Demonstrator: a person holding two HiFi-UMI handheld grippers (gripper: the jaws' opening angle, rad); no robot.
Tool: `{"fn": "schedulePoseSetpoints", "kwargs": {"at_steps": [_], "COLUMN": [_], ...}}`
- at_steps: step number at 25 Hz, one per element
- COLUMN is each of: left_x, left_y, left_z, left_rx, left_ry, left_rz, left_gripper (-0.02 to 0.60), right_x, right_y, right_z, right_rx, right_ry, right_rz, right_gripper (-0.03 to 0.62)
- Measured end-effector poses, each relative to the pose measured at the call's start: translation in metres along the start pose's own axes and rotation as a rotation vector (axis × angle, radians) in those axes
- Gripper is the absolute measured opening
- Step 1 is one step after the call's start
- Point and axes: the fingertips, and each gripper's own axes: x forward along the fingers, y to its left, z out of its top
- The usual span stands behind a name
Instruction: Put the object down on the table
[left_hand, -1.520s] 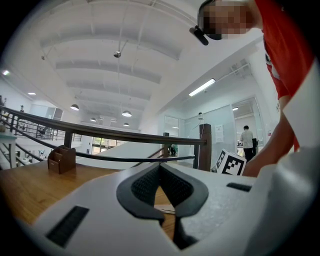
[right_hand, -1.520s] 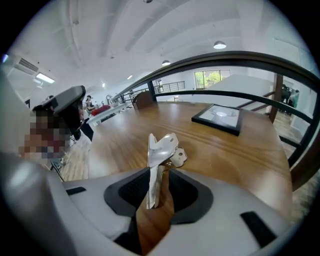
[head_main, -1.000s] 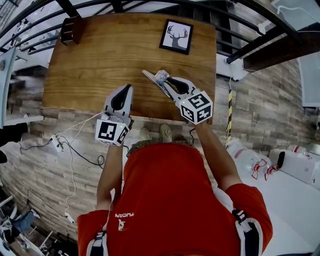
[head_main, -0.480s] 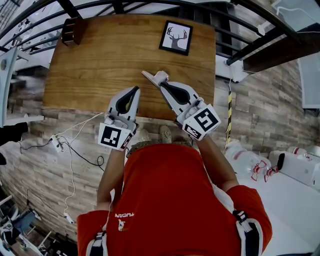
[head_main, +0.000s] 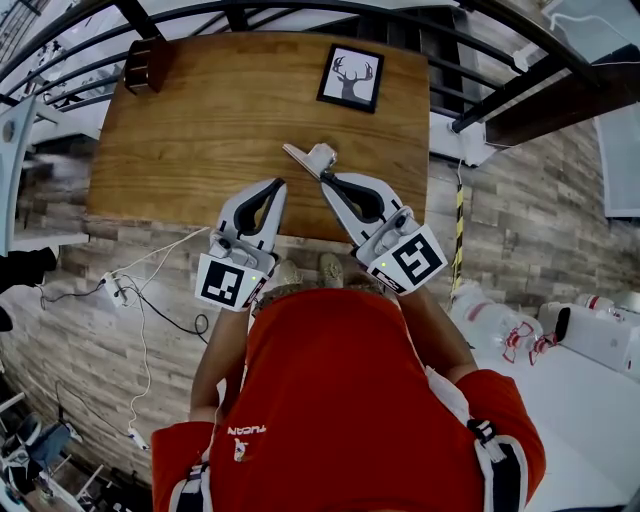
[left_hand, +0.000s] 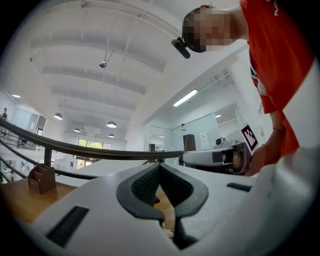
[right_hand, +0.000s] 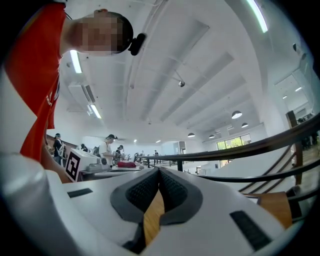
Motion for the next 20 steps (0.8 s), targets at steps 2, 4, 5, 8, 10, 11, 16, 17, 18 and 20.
{"fn": "schedulePoseSetpoints", "kwargs": {"at_steps": [2, 4, 5, 8, 10, 11, 16, 17, 18, 20], "left_x": [-0.003, -0.004, -0.005, -0.007, -0.008, -0.008, -0.009, -0.009, -0.009, -0.008], "left_y": [-0.001, -0.001, -0.001, -0.001, 0.000, 0.000, 0.002, 0.002, 0.001, 0.001], "left_z": [0.003, 0.006, 0.008, 0.009, 0.008, 0.007, 0.000, 0.000, 0.001, 0.004], "left_rx": [0.005, 0.006, 0.006, 0.006, 0.004, 0.003, 0.009, 0.008, 0.003, -0.004], "left_ry": [-0.014, -0.028, -0.030, -0.041, -0.034, -0.025, 0.021, 0.020, 0.006, -0.011], "left_rz": [-0.005, -0.003, -0.002, -0.004, -0.005, -0.004, 0.000, -0.001, -0.003, -0.004], "left_gripper": [0.009, 0.009, 0.009, 0.009, 0.009, 0.009, 0.009, 0.009, 0.009, 0.009], "right_x": [-0.004, -0.008, -0.010, -0.015, -0.016, -0.016, -0.016, -0.016, -0.016, -0.016], "right_y": [-0.002, -0.004, -0.005, -0.008, -0.009, -0.009, -0.009, -0.010, -0.010, -0.010], "right_z": [0.004, 0.006, 0.007, 0.005, 0.003, 0.002, 0.003, 0.002, 0.002, -0.001], "right_rx": [-0.012, -0.026, -0.031, -0.032, -0.029, -0.029, -0.036, -0.035, -0.033, -0.029], "right_ry": [-0.008, -0.007, -0.005, 0.003, 0.010, 0.012, 0.014, 0.015, 0.016, 0.023], "right_rz": [-0.009, -0.020, -0.025, -0.035, -0.040, -0.041, -0.040, -0.040, -0.041, -0.041], "right_gripper": [0.025, 0.025, 0.023, 0.023, 0.023, 0.023, 0.023, 0.023, 0.023, 0.023]}}
